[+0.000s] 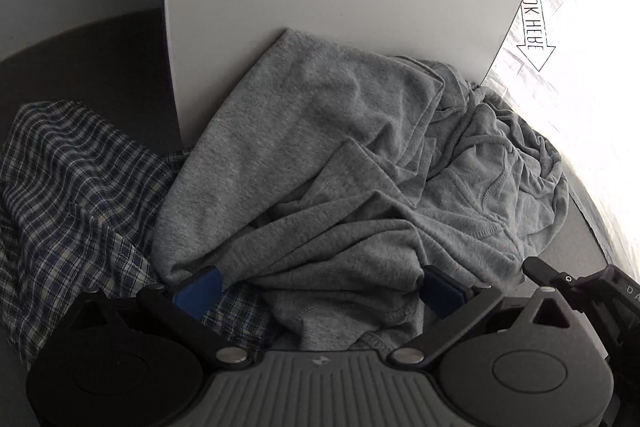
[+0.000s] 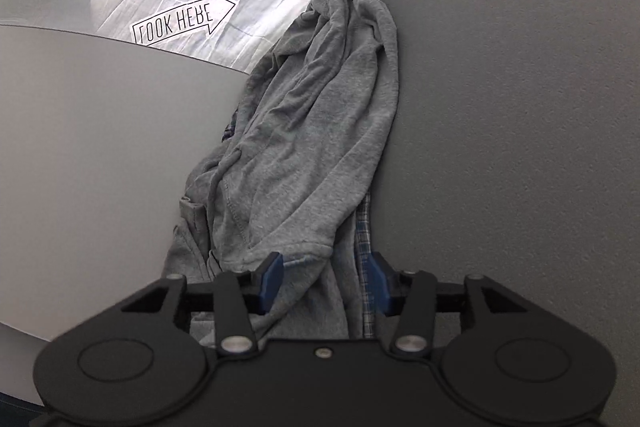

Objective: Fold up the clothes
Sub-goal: 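Reach the right tool into the clothes pile and grasp the grey hoodie, then lift the grey hoodie with the right tool and lay it on the table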

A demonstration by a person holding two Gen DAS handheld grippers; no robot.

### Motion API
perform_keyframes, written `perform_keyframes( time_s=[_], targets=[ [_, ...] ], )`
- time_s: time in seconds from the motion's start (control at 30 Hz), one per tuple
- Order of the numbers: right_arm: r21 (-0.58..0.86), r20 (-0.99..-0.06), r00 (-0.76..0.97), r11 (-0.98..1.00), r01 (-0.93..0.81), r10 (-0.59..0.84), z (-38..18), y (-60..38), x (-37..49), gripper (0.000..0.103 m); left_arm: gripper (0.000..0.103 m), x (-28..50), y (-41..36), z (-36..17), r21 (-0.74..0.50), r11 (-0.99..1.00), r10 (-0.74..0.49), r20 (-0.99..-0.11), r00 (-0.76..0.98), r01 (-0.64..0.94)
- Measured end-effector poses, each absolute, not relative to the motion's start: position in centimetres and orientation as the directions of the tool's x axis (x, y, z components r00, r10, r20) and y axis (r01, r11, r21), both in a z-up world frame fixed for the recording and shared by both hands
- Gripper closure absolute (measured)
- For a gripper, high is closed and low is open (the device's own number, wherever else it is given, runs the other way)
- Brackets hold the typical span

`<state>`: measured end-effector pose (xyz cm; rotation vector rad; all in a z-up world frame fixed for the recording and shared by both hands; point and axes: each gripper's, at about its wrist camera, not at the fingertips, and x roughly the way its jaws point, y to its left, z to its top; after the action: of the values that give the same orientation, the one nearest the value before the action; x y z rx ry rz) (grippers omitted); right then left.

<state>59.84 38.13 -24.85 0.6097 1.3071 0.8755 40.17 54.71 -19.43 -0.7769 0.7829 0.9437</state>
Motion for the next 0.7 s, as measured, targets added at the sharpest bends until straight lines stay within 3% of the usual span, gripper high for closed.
perform_keyframes(
  time_s=[0.17,0.23,0.3,0.33,0.43,0.7],
  targets=[
    [0.808,-0.543,0.039,0.535,-0.246,0.839,-24.4,40.3,59.2,0.051,0.000,39.9,54.6,-18.8,-0.234,0.360,0.382,-0.847,0.371,-0.903],
    [0.794,-0.555,0.040,0.543,-0.272,0.831,-24.3,41.2,59.1,0.055,0.000,39.8,54.1,-17.7,-0.212,0.365,0.402,-0.843,0.359,-0.907],
    [0.782,-0.547,0.058,0.535,-0.321,0.835,-23.5,41.5,58.8,0.088,0.000,39.6,53.4,-16.4,-0.184,0.378,0.427,-0.835,0.347,-0.908],
    [0.775,-0.532,0.076,0.521,-0.358,0.843,-22.7,41.2,58.5,0.093,0.000,39.5,53.0,-15.8,-0.176,0.384,0.436,-0.831,0.346,-0.906],
    [0.717,-0.501,0.148,0.505,-0.481,0.853,-19.4,39.6,57.3,0.095,0.000,38.8,51.5,-13.6,-0.181,0.393,0.460,-0.810,0.363,-0.901],
    [0.630,-0.442,0.363,0.572,-0.525,0.820,-12.8,24.3,55.1,0.096,0.000,37.4,43.7,-8.2,-0.211,0.469,0.478,-0.756,0.447,-0.858]
  ],
)
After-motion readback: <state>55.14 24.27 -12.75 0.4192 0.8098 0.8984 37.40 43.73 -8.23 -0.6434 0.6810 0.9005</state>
